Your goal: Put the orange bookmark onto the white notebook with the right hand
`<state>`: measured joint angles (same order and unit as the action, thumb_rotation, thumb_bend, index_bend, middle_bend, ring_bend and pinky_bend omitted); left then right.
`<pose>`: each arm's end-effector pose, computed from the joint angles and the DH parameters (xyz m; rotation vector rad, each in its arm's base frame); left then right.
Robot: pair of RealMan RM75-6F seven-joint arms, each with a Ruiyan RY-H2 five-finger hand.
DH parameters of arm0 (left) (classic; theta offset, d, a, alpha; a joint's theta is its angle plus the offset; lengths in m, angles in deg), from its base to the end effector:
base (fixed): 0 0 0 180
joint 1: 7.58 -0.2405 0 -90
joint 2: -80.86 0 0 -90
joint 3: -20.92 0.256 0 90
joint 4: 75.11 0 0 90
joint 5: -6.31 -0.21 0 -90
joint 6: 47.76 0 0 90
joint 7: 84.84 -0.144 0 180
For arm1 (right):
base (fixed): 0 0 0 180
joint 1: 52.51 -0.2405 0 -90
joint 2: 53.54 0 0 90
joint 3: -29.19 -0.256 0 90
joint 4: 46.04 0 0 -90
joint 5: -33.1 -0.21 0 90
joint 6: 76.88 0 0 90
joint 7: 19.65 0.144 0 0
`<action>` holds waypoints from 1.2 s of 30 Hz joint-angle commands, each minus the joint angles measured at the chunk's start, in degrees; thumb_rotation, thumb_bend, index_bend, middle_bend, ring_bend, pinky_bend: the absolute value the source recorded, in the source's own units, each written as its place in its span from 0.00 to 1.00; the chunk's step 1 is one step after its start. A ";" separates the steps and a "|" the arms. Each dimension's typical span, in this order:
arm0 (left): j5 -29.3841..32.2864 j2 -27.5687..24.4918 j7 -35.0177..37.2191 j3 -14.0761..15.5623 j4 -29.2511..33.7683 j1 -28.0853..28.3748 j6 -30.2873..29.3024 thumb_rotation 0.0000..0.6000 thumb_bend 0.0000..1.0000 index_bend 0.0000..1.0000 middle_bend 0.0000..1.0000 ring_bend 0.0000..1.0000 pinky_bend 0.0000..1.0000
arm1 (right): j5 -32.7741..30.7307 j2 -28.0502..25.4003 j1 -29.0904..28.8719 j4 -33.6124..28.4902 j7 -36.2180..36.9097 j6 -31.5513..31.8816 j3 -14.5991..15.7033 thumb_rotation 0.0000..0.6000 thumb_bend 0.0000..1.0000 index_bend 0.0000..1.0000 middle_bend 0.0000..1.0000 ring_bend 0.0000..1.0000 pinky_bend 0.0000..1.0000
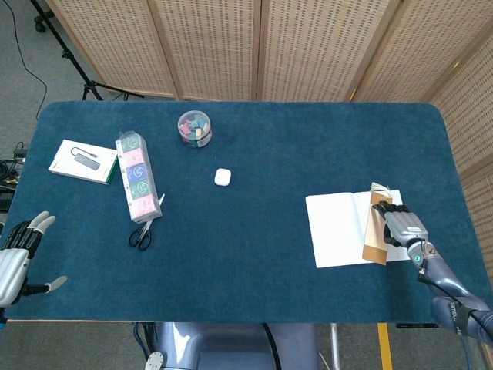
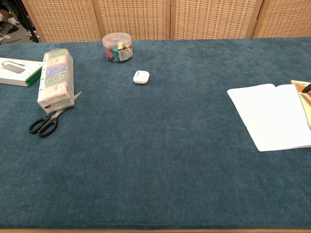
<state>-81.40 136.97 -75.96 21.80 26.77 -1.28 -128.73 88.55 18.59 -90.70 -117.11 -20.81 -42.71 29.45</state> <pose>-0.2891 0.1713 0.1679 -1.4297 -1.1238 -0.9788 -0.3350 -0.3466 0.0827 1.6547 -1.2682 0.3665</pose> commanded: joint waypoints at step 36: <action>0.42 0.31 -0.67 -0.25 -0.17 0.02 0.43 1.00 0.00 0.00 0.00 0.00 0.00 | 9.59 1.29 -2.72 0.86 -17.54 1.78 4.36 1.00 1.00 0.01 0.00 0.00 0.00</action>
<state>-81.01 137.23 -76.51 21.55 26.57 -1.27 -128.34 97.38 20.16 -93.24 -116.46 -37.53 -41.03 33.32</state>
